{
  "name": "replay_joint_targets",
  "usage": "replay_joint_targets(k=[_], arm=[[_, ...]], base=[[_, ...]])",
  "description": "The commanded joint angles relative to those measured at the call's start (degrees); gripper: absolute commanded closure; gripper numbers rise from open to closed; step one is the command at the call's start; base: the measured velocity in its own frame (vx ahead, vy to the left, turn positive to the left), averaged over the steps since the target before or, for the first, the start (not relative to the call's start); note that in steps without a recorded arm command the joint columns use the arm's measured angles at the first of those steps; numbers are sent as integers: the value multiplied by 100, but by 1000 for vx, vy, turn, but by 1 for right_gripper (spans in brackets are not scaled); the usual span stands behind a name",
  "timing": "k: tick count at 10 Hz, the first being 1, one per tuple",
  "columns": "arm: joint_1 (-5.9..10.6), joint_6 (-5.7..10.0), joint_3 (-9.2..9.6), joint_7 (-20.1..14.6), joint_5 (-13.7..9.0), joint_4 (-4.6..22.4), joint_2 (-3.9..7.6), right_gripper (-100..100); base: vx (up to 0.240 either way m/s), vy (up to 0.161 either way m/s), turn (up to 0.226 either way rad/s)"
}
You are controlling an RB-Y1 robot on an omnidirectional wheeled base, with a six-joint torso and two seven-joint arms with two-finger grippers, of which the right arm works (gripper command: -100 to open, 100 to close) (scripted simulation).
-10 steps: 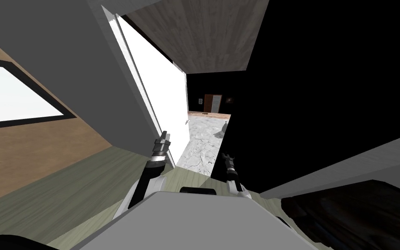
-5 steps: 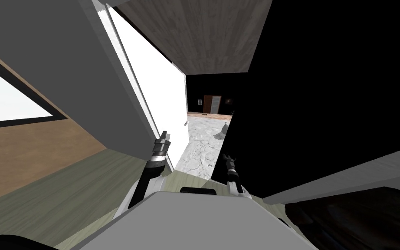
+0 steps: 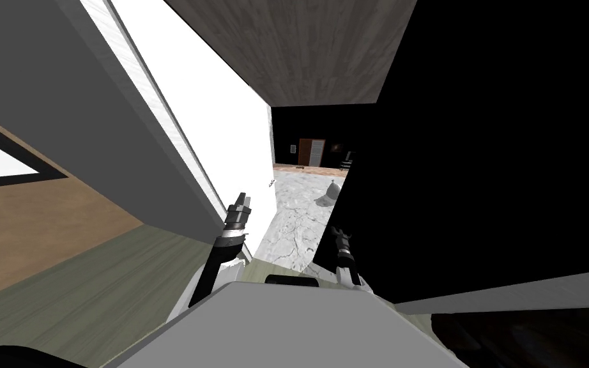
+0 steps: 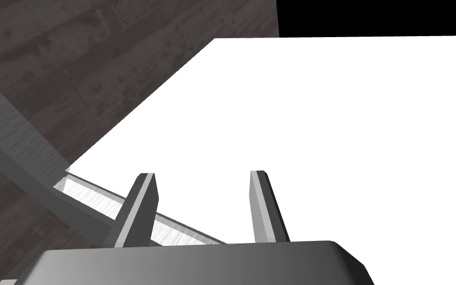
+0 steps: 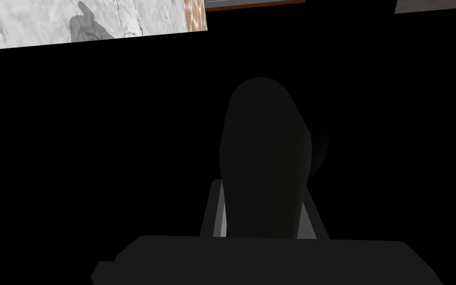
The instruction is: Push the door open
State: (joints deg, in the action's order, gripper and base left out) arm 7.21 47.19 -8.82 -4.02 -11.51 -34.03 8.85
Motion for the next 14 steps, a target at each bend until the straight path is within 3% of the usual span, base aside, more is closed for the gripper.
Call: replay_joint_targets(k=[1, 3, 5, 6, 7, 10, 13, 14], arm=[[112, 118, -77, -5, -42, 228, 88, 100], [97, 126, -222, 47, -132, 256, 118, 100], [97, 126, -222, 47, -132, 381, 118, 100], [97, 126, -222, 47, -132, 256, 118, 100], [85, 132, -342, 89, -206, 278, 142, 100], [85, 132, -342, 89, -206, 278, 142, 100], [64, 143, -551, 164, -336, 318, 185, 100], [64, 143, -551, 164, -336, 447, 185, 100]], base=[[122, 16, -32], [183, 27, -48], [94, 6, -17], [-9, -2, 5], [95, 6, -75], [87, 21, -16], [185, 22, -56], [154, 24, -33]])
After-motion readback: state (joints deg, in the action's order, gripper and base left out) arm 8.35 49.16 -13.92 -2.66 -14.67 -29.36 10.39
